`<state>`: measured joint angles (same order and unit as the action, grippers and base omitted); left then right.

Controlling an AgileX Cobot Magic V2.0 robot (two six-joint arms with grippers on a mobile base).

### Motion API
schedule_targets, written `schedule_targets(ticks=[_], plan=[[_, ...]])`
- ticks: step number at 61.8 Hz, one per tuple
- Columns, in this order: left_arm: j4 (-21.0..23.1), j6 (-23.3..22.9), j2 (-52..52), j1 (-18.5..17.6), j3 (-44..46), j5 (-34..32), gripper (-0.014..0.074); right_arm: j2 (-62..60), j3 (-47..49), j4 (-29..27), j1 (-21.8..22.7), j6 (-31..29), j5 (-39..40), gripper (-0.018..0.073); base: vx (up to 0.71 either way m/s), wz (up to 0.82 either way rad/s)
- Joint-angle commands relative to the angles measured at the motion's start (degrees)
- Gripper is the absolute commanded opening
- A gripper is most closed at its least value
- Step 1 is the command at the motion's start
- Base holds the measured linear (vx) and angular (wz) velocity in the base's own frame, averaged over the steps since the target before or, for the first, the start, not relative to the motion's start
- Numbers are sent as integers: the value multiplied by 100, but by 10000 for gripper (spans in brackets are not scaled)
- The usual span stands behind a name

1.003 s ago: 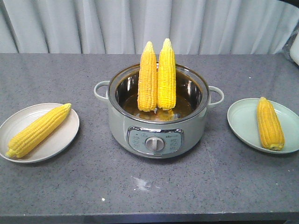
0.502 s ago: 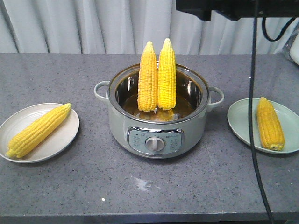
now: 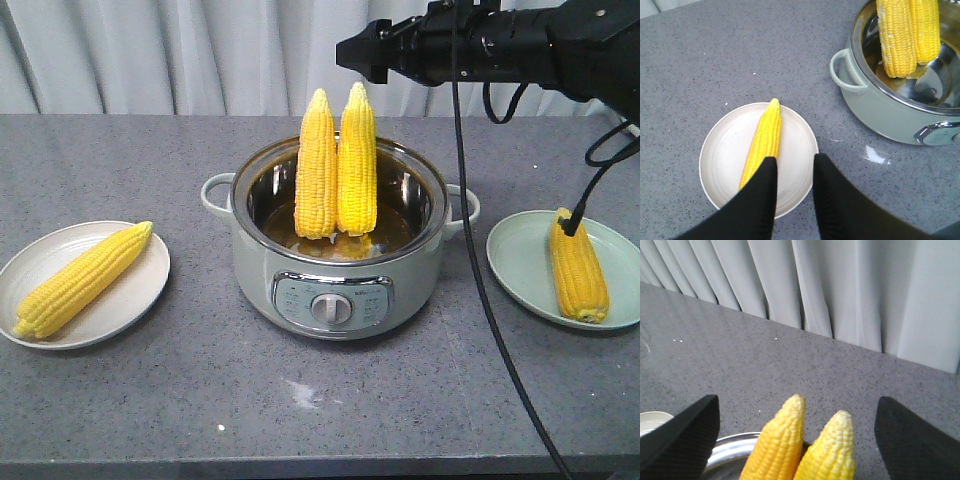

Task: Distribute corn equally
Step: 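Move the right gripper to a corn cob in the pot and grasp, then lift the grasped corn cob up out of the pot with the right gripper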

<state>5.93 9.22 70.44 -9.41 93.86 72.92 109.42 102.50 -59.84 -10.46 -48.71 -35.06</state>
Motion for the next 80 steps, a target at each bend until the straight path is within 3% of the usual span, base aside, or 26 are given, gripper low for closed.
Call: schedule_targets(ticks=[1,38,49,67,80], plan=[[100,-11,-122,8,135,-236,174,-165,199,-150,31,63,258,599,0,0],[100,-11,-122,8,135,-236,174,439,199,-81,19,235,99,566,0,0],[100,-11,-122,8,135,-236,174,439,199,64,19,235,71,441,0,0],[100,-11,-122,8,135,-236,174,439,199,121,25,81,-46,125,0,0],[100,-11,-122,8,135,-236,174,375,199,104,28,-49,-29,-14,0,0]])
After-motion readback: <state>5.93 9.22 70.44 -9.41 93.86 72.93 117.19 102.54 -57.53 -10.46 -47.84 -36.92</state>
